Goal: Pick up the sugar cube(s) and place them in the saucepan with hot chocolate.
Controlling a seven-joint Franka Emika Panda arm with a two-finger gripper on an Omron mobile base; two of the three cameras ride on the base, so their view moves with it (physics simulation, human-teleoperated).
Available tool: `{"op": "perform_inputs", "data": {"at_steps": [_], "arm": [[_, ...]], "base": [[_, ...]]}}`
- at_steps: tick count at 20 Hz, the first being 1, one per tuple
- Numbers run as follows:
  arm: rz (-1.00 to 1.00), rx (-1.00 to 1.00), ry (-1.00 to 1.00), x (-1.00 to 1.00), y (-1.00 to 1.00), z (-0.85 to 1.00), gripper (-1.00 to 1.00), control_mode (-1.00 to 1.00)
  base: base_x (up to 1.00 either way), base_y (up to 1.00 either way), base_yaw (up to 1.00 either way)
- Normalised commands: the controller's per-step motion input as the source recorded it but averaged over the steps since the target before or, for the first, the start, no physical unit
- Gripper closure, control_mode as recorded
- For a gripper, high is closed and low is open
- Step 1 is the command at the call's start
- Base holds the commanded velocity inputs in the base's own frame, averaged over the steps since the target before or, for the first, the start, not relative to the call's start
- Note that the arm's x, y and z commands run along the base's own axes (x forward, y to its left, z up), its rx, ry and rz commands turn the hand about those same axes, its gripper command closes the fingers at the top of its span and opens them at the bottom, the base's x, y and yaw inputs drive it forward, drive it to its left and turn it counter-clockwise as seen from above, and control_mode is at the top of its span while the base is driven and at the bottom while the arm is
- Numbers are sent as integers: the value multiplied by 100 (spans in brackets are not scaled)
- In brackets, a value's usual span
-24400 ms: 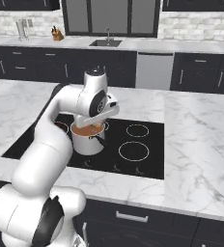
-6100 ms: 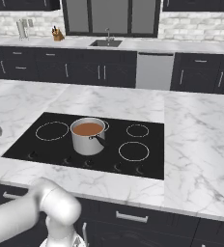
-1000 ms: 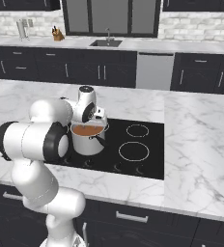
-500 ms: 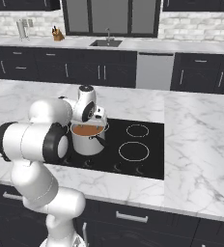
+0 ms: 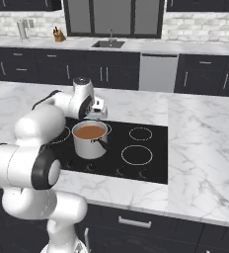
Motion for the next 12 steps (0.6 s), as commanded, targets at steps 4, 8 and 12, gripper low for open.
{"op": "perform_inputs", "data": {"at_steps": [4,8,12], "arm": [[0,-10,-16,-42,9,25,-100,-100],[4,-1,-11,-57,4,18,-100,-100],[7,0,-2,-53,15,20,-100,-100]], "base": [[0,0,0],[0,0,0],[0,0,0]]}}
